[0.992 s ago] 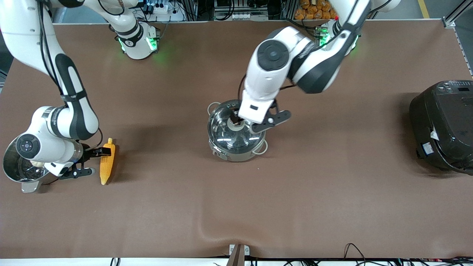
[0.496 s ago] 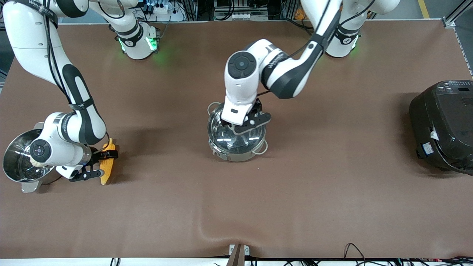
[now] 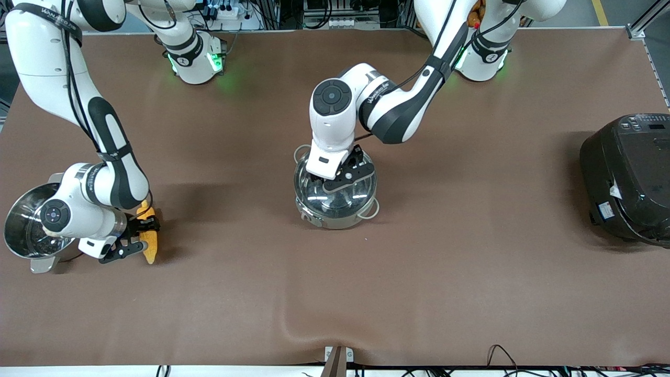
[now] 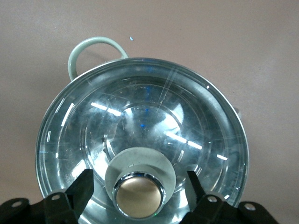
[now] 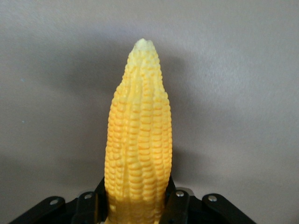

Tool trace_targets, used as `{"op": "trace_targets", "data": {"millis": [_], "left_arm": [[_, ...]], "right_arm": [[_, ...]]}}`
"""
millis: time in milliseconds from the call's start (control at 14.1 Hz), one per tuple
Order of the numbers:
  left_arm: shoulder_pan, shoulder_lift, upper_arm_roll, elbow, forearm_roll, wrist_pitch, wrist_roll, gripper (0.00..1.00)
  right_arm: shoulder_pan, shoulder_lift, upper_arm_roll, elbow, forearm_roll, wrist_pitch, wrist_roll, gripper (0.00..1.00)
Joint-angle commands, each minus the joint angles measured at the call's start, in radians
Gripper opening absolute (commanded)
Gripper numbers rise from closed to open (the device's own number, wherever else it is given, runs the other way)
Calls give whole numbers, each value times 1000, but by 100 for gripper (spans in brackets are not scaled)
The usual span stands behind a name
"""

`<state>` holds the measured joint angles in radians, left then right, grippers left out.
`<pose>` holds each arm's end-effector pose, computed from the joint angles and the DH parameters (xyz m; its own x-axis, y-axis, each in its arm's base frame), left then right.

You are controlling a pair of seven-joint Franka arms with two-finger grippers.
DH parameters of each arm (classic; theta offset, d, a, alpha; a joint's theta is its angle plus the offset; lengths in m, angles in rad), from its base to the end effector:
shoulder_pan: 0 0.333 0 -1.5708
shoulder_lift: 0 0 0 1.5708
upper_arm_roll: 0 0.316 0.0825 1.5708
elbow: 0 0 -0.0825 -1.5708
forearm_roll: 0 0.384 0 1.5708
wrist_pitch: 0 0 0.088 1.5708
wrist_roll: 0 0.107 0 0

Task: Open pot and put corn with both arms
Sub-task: 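Grasp the lid knob with the left gripper while the right gripper grasps the corn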

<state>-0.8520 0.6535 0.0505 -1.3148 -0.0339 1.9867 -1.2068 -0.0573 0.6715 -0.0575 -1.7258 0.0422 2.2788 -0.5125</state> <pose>0.5027 -0.5342 0.3562 0.9179 0.3968 0.0063 0.3967 -0.9178 0.0182 0.6530 -0.0713 0.1864 0.9230 0.3702 -0.1053 0.3668 -0.9289 -0.0510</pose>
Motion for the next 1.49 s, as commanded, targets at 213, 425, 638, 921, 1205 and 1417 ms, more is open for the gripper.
{"op": "trace_targets", "data": {"millis": [213, 425, 638, 921, 1205, 1417], "left_arm": [[-9, 26, 5, 28, 3, -6, -20, 61], [-9, 24, 5, 28, -12, -11, -20, 42], [-9, 23, 5, 28, -18, -11, -19, 9], [-4, -3, 6, 26, -21, -43, -14, 0], [28, -109, 5, 23, -26, -112, 53, 0], [92, -224, 9, 8, -27, -212, 186, 0]], "right_arm": [[50, -56, 4, 194, 10, -282, -52, 0], [80, -61, 4, 272, 8, -383, -55, 0], [105, -92, 4, 272, 7, -406, -52, 0], [138, -96, 5, 270, 18, -461, -46, 0], [168, -122, 5, 270, 21, -519, -41, 0], [175, -154, 39, 270, 21, -555, -41, 0]]}}
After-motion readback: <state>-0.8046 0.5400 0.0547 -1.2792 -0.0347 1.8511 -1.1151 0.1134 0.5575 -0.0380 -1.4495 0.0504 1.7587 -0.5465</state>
